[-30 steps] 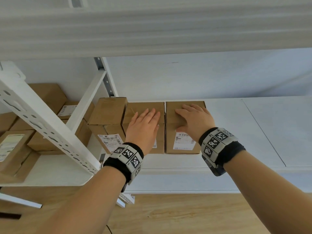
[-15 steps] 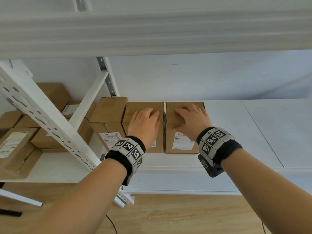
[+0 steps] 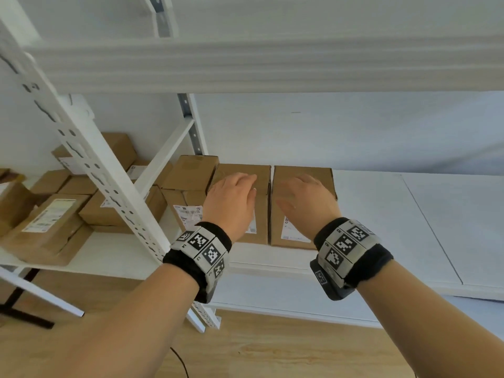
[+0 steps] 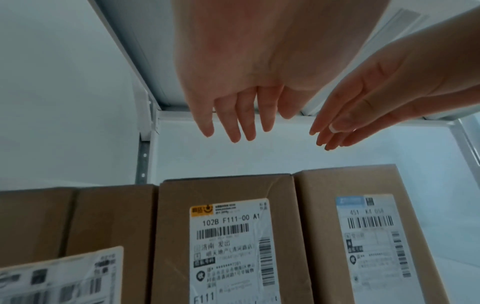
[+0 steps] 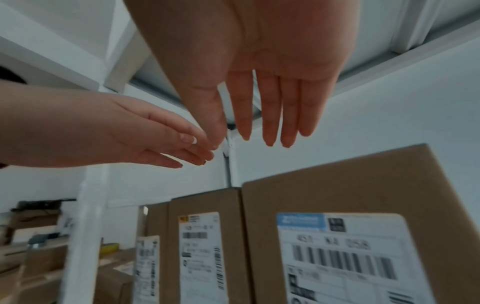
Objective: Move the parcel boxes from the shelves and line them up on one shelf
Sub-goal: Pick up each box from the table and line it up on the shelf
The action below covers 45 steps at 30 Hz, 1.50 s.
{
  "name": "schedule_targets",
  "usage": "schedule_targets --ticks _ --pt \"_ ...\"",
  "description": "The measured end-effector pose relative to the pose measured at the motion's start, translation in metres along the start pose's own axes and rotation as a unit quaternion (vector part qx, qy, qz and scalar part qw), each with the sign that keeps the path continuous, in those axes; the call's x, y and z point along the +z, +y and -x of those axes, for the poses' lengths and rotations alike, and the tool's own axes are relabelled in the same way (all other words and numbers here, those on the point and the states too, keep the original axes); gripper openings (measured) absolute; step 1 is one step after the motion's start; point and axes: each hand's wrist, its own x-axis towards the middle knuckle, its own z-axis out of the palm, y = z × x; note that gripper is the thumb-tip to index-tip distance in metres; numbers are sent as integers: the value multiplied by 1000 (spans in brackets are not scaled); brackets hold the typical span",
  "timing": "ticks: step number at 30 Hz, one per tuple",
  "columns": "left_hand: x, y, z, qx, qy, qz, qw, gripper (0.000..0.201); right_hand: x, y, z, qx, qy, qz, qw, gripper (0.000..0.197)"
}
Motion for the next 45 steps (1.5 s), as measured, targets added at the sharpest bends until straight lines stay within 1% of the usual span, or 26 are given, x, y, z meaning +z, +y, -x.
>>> schedule_targets --ticks 2,4,6,8,12,15,17,23,27,31,36,40,45 --pt "-11 1 13 -11 20 16 1000 35 3 -10 3 -26 14 -13 999 21" --pt "-22 -2 27 -31 36 26 999 34 9 -22 6 -42 10 -30 999 19" --pt "-33 -8 43 -57 46 27 997 33 15 -38 10 -55 -7 -52 997 18" --pt "-44 -18 60 -78 51 20 995 32 20 -56 14 -67 -24 -69 995 24" --pt "-69 -52 93 -114 60 -5 992 30 37 -99 18 -89 -48 -83 991 23" --pt "-88 -86 115 -140 67 -5 988 29 49 -136 18 -99 -63 -90 989 26" --pt "-103 -112 128 -148 70 -6 986 28 59 -165 17 -111 -59 -93 988 26" --pt "-155 -211 161 -141 83 -21 986 29 107 -278 9 -122 -37 -120 985 27" --pt "-187 -275 173 -146 86 -31 985 30 135 -343 1 -103 -41 -127 986 27" --pt "-207 -324 174 -148 86 -28 985 30 154 -383 -11 -87 -43 -128 987 29" --pt "-216 -372 158 -166 70 -17 983 31 174 -409 -40 -65 -68 -119 988 31" --pt "-216 -410 134 -183 58 1 981 33 190 -422 -76 -47 -55 -132 989 28" --pt "-203 -465 90 -203 40 27 978 33 228 -431 -137 -10 -66 -170 983 35"
